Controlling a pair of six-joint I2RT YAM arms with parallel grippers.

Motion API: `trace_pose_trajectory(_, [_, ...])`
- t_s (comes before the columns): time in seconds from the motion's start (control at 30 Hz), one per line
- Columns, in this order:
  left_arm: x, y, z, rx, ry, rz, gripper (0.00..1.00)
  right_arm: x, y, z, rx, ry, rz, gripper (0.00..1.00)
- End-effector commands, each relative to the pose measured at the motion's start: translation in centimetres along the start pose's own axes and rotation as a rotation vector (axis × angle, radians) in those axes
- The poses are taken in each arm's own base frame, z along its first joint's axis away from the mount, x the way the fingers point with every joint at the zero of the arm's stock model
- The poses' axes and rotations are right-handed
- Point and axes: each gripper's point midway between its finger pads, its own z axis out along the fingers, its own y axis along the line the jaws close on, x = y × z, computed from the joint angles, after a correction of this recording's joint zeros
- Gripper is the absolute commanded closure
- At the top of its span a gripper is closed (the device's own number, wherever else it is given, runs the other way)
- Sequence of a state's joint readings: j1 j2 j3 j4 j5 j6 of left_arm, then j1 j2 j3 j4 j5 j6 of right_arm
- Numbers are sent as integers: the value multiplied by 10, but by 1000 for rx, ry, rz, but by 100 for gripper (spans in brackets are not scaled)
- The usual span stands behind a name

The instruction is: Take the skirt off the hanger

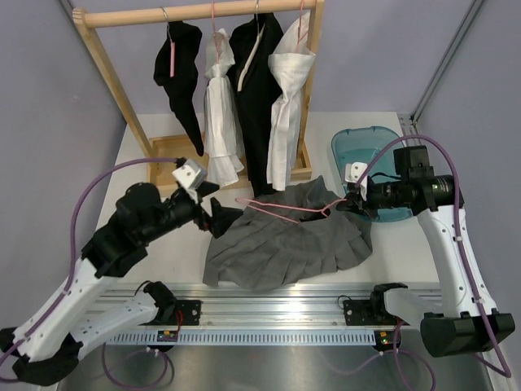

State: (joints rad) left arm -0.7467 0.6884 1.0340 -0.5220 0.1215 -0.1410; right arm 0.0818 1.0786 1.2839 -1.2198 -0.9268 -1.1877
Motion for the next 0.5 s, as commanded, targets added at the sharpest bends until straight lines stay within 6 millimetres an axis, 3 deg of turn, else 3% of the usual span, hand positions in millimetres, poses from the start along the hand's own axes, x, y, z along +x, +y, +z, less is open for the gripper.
trace_pose_trajectory(0.0, [-25, -33, 27, 225, -24, 142, 1, -22, 8, 4, -61, -39, -136, 100])
trace_pose_trajectory(0.2, [-19, -54, 52, 352, 64, 263, 3, -41, 33, 25, -177, -47, -228, 100])
trace_pose_trajectory(0.33, [14, -76, 60, 460, 198, 291, 5, -53, 27, 31, -192, -63, -236, 100])
trace_pose_trajectory(0.47, [35, -77, 52, 477, 268, 293, 6, -60, 19, 29, -184, -55, -275, 100])
